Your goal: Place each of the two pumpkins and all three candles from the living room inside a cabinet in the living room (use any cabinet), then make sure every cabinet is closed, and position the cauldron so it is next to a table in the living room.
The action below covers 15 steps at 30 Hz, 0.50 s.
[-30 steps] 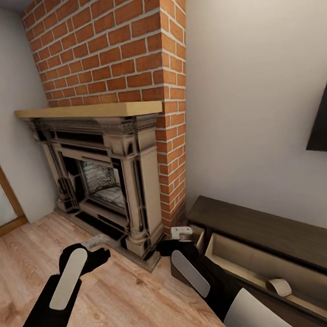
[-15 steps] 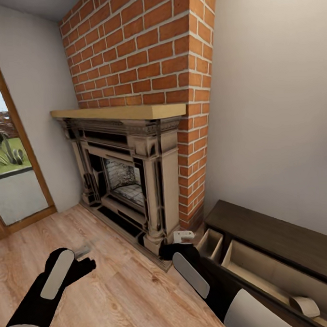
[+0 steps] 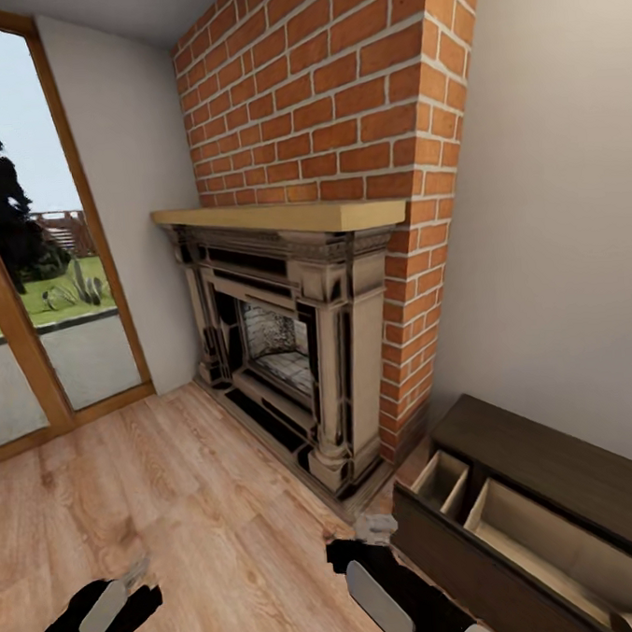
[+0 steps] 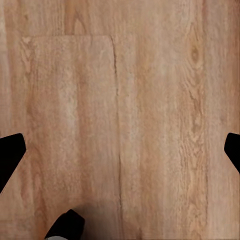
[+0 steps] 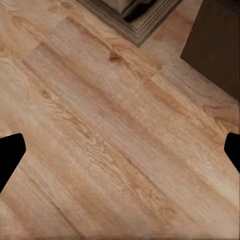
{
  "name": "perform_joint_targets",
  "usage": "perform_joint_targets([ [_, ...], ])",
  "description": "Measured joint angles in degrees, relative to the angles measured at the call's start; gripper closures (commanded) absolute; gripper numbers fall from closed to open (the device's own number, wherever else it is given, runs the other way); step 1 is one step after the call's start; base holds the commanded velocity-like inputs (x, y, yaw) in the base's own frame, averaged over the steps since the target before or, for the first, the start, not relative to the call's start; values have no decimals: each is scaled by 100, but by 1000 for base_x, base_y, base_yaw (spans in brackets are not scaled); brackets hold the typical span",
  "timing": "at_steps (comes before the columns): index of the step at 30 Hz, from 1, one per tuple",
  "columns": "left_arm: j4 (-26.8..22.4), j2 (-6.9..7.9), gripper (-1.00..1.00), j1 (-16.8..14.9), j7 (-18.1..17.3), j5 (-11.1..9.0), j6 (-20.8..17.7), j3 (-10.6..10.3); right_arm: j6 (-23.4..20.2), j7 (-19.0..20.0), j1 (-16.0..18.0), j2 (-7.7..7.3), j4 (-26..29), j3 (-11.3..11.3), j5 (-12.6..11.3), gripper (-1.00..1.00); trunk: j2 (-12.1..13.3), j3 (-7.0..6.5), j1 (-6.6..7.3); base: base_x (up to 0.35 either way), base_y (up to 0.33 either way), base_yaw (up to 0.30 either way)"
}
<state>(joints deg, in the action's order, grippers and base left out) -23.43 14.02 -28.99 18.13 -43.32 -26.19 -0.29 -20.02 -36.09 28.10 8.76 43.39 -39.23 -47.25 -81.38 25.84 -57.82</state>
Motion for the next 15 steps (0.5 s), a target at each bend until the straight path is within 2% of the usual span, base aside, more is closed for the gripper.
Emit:
perform_joint_targets([
  [3,641,-26,-100,0,-287,110,732,1,643,878,-63,2,-979,-293,-1,-100,0,17,1,65,0,228],
  [4,794,-44,-100,0,-339,119,926,3,892,1393,-76,-1,-1515,-381,6,-100,0,23,1,24,0,225],
  [6,894,-119,-100,-1,-374,124,1054,4,1127,1920,-80,-2,-2174,-439,26,-100,0,34,0,14,0,224],
  [9,939,-266,-100,-1,-390,156,1122,1,1388,2235,-83,-4,-2625,-473,38,-100,0,51,0,4,57,224],
  [15,956,-306,-100,-2,-393,160,1143,-2,1585,2343,-84,-2,-2794,-484,43,-100,0,89,0,1,234,212],
])
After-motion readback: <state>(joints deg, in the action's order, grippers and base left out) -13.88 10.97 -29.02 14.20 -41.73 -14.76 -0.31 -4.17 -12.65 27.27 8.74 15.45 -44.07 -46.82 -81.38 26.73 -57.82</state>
